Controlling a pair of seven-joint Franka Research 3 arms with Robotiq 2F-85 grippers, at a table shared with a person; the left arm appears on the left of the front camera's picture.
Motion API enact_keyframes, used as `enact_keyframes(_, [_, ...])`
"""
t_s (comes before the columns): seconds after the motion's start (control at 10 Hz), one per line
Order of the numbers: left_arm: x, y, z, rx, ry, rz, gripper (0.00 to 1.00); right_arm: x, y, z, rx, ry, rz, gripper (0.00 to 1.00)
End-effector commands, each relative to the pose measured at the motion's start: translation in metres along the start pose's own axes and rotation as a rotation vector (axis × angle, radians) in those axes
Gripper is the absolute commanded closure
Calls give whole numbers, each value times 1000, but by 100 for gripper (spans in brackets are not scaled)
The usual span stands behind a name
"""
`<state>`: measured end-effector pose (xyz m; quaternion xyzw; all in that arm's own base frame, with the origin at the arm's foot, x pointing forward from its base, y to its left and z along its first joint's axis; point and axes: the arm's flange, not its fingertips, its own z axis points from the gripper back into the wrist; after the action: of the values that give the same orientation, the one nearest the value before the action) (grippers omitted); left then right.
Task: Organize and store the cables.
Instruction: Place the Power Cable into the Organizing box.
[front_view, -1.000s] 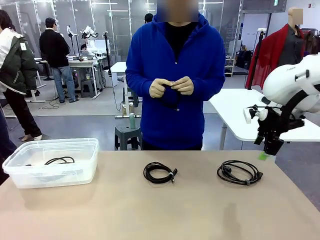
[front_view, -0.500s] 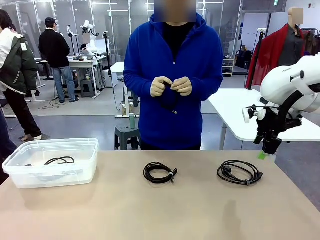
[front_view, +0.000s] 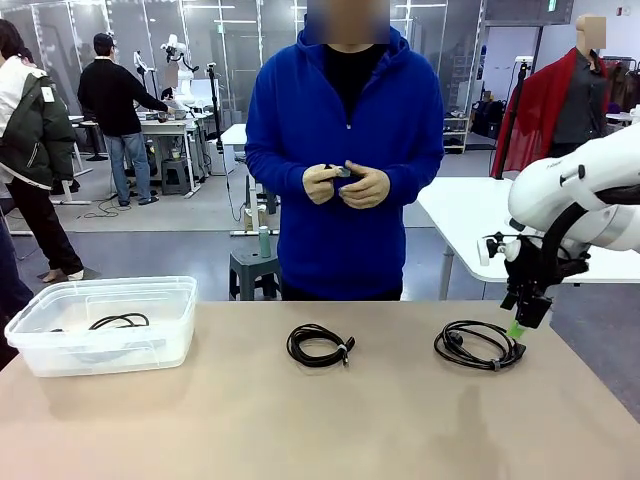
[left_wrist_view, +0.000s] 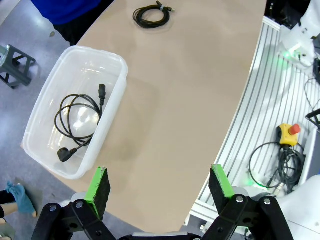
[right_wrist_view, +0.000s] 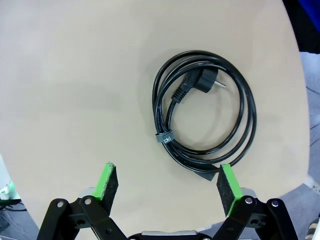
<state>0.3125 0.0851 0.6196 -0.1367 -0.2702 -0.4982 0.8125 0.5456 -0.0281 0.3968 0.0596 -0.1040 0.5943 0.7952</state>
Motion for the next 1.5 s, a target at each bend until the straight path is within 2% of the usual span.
enact_keyframes(0.0, [4, 0, 3, 4, 5, 11, 0, -5, 2, -15, -9, 11, -44, 0])
enact_keyframes(0.6, [4, 0, 3, 4, 5, 11, 0, -11, 0, -63, 9, 39, -64, 0])
enact_keyframes(0.9, [4, 0, 3, 4, 5, 11, 0, -10, -1, -74, 4, 68, -63, 0])
enact_keyframes(1.4, [4, 0, 3, 4, 5, 11, 0, -12, -1, -89, 32, 59, -59, 0])
